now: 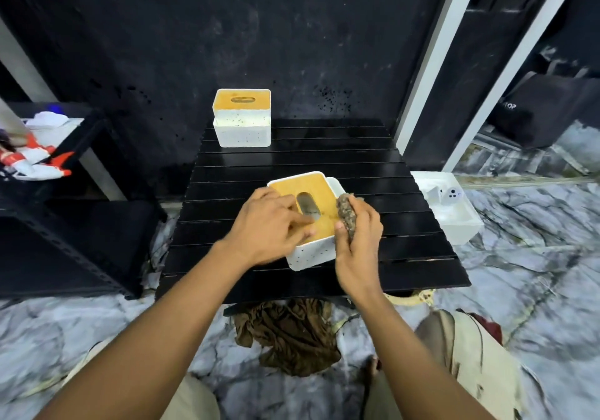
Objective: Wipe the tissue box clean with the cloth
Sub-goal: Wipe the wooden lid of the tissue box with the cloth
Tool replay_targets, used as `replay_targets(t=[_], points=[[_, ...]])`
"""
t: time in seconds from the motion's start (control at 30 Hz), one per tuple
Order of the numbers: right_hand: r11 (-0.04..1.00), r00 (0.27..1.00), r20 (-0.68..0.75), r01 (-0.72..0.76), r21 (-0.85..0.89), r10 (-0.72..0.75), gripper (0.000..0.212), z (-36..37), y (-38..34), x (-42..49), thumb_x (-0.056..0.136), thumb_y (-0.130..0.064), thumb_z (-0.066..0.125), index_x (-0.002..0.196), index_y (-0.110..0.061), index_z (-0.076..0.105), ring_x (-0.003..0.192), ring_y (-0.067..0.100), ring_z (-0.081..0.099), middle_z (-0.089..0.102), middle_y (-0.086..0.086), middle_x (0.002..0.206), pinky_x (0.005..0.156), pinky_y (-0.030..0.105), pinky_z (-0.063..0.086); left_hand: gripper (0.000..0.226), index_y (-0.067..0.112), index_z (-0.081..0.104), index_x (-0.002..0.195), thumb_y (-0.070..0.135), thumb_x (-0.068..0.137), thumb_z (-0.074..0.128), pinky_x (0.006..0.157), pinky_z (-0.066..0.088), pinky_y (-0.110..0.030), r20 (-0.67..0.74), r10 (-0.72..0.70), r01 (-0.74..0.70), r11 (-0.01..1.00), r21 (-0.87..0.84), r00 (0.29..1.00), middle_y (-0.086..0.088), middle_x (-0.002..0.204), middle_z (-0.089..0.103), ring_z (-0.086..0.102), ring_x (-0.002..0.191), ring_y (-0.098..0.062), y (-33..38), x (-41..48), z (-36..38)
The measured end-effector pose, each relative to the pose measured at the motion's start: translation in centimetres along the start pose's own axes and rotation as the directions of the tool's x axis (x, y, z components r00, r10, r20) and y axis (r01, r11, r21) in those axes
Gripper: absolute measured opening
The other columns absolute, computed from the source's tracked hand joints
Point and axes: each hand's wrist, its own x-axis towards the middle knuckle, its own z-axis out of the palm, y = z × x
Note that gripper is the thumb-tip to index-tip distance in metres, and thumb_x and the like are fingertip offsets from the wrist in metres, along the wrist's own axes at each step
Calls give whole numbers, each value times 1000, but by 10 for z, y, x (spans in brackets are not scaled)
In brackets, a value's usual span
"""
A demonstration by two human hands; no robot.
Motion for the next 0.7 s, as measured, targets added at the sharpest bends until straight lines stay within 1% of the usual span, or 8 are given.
replay_targets(t=[0.07,0.1,0.17,0.23,0.33,0.43,0.53,0.7], points=[[996,991,-107,-78,43,82,47,13,-1,-1,102,-21,46,147,-20,32,141,18,24,28,2,150,117,39,26,43,53,50,133,65,92,43,119,8,-39,116,29,-17,995,-102,993,12,143,46,36,138,-21,-13,10,-2],[988,979,-150,-127,90,140,50,18,-3,-3,102,-23,44,149,-20,27,144,19,20,23,4,153,118,44,24,47,55,43,138,65,92,42,120,-2,-42,209,29,3,989,-149,978,10,159,27,17,148,-24,-19,13,0],[955,948,-185,-222,198,259,59,31,-12,-10,101,-28,41,154,-21,15,149,16,6,9,2,161,121,47,16,54,58,32,141,70,89,35,120,-7,-45,360,21,45,983,-176,933,5,165,1,-1,152,-27,-25,18,5],[936,941,-167,-249,247,295,68,49,-25,-26,98,-30,38,156,-21,4,149,7,-11,-8,-3,163,123,40,4,70,58,27,142,85,78,19,122,0,-46,389,30,27,990,-141,921,2,165,-2,0,151,-29,-27,21,9],[888,927,-89,-317,333,364,70,73,-46,-55,102,-32,37,155,-22,-8,147,1,-16,-22,-8,161,121,29,4,93,60,27,141,99,60,1,121,12,-47,349,37,2,994,-110,936,0,164,4,9,151,-30,-29,24,7],[820,884,2,-434,372,467,71,80,-48,-62,104,-26,37,153,-19,-13,147,5,-15,-23,-3,160,122,29,4,90,61,31,139,99,61,10,121,15,-46,359,32,15,992,-128,933,2,164,6,11,150,-31,-27,25,3],[804,871,32,-466,369,490,69,62,-34,-42,101,-21,35,154,-12,-9,148,9,-13,-17,2,161,116,20,-3,64,55,33,141,77,82,41,122,10,-44,407,8,51,990,-135,913,6,163,6,5,151,-32,-21,28,-3],[751,808,40,-563,346,588,72,26,20,5,90,-14,34,155,-21,4,151,25,6,0,5,163,122,49,13,55,54,34,142,63,90,51,121,9,-43,427,-4,67,989,-132,904,7,163,4,4,151,-32,-15,29,-8]])
